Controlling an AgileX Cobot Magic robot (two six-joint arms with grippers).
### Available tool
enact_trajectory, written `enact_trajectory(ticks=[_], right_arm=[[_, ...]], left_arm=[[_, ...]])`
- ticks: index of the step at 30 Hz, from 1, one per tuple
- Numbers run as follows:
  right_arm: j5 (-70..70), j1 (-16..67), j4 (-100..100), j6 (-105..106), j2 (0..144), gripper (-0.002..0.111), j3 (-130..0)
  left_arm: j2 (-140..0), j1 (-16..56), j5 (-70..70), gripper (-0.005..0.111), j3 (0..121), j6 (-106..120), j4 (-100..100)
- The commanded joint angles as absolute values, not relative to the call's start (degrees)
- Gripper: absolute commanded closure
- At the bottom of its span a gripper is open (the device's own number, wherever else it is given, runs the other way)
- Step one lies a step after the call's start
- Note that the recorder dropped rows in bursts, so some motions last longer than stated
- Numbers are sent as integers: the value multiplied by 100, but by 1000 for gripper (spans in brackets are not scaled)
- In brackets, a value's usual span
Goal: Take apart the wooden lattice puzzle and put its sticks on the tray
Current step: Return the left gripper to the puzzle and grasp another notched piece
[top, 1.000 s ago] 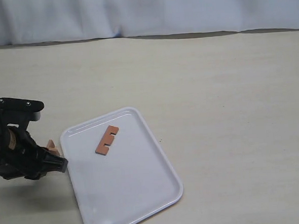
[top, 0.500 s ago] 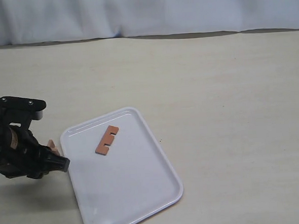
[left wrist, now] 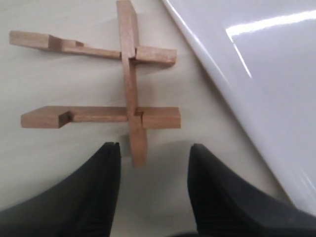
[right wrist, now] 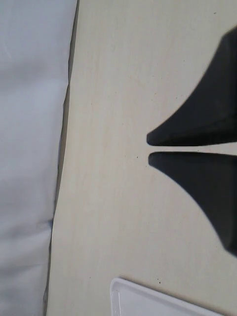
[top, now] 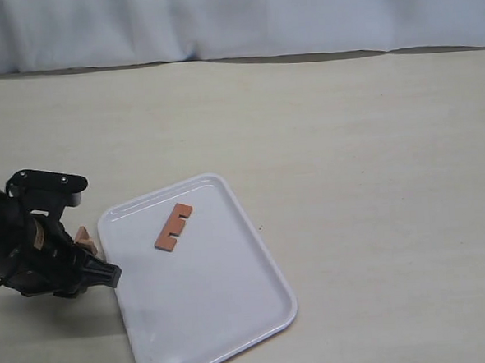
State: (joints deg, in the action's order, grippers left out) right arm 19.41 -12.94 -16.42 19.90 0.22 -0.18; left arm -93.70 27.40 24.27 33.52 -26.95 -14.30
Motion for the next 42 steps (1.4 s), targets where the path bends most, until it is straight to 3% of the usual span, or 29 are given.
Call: enact_trajectory(ticks=[1, 10, 20, 36, 39, 42], right_arm=[[1956, -1271, -1668, 1969, 0, 104, 0], [1956, -1271, -1668, 1969, 0, 104, 0], [1956, -1271, -1668, 1969, 0, 104, 0], [1956, -1271, -1668, 1969, 0, 104, 0], [1956, -1271, -1668, 1969, 0, 104, 0], [1956, -1271, -1668, 1969, 0, 104, 0]], left_arm=[[-9382, 2724, 2326, 65, 3334, -2707, -1450], [-9382, 2724, 2304, 66, 3334, -2707, -1449], [-9382, 2724, 2281, 95, 3334, -2686, -1567], [-9058, 2724, 2407, 97, 3344, -2555, -1588], [-8696, 2724, 2510, 107, 3344, -2500, -1588], [-8346, 2724, 2699, 107, 3372, -2408, -1602]])
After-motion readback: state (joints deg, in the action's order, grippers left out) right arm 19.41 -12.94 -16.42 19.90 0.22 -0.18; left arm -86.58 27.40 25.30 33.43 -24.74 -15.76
